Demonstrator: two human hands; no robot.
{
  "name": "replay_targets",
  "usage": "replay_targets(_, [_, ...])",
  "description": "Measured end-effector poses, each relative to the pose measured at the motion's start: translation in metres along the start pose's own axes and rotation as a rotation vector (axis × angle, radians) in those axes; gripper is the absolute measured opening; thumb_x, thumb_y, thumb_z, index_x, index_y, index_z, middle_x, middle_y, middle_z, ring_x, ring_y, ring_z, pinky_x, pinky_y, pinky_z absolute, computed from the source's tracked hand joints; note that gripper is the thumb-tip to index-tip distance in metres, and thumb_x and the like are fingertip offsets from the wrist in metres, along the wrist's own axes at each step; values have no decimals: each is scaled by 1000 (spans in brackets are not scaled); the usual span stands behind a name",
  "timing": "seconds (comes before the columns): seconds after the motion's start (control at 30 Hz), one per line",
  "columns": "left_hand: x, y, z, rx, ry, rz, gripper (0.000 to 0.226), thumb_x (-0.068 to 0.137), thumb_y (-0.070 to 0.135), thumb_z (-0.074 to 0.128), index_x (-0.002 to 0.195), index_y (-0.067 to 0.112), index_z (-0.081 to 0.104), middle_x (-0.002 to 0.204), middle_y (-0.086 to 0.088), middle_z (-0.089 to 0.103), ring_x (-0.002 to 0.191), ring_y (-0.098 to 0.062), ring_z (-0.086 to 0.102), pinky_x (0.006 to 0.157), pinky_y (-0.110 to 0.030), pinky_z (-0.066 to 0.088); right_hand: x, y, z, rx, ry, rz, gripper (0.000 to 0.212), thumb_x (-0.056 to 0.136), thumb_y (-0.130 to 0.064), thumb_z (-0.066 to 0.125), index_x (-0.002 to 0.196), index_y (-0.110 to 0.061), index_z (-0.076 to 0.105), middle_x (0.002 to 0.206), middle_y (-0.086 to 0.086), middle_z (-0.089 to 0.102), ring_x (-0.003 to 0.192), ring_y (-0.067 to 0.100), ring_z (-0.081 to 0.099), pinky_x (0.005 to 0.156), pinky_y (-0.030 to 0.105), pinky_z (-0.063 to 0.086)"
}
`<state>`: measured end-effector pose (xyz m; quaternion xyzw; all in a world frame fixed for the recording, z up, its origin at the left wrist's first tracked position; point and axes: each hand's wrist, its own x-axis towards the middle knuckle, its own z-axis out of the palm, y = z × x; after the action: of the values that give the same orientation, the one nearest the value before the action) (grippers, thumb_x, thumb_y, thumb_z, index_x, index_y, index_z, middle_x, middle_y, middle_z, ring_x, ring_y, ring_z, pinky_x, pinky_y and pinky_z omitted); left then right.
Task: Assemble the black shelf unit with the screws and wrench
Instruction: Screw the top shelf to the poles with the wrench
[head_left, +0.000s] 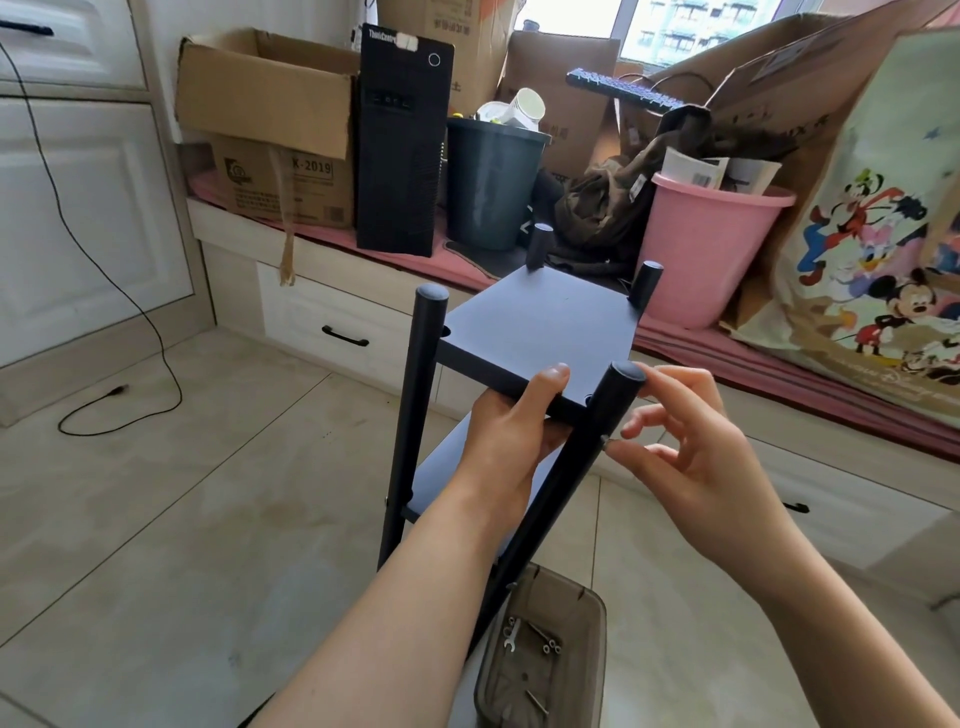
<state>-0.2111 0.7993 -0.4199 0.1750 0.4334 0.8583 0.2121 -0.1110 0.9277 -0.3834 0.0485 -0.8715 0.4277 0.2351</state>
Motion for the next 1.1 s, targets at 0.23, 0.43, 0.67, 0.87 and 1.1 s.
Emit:
replay_targets(0.23, [-2,3,2,0,9,-28,25,102,25,55,124,15,61,103,-10,75,96,-38,73,85,-41,61,0,-2,3,70,0,7,62,85,5,67,133,-31,53,111,-5,48,87,13,60,72,29,56])
replay_targets(0.43, [-1,4,4,12,25,-27,31,103,31,54,129,14,59,111,-19,74,97,-40,73,89,-46,60,-2,-6,16,171,27,48,63,88,11,62,131,-32,49,104,11,47,73,13,57,63,23,54])
replay_targets(0.67, [3,6,10,11,144,-2,27,100,27,58,121,11,63,108,-16,75,97,-37,73,87,-45,60,-2,-10,17,132,9,61,65,89,8,63,125,-43,46,113,-3,45,82,19,56,66,23,54])
replay_targets(0.87, [-1,-1,7,-1,116,-40,29,103,20,50,125,5,61,113,-25,71,96,-40,72,76,-36,62,2,-12,15,80,33,55,58,89,7,62,121,-39,49,114,3,48,83,18,58,67,29,55])
replay_targets(1.1, [-4,-4,6,-1,83,-42,28,105,25,49,127,13,60,113,-22,72,100,-41,71,80,-38,61,-6,-8,13,-49,128,78,56,86,-10,72,125,-40,46,84,-5,66,66,15,66,62,23,56])
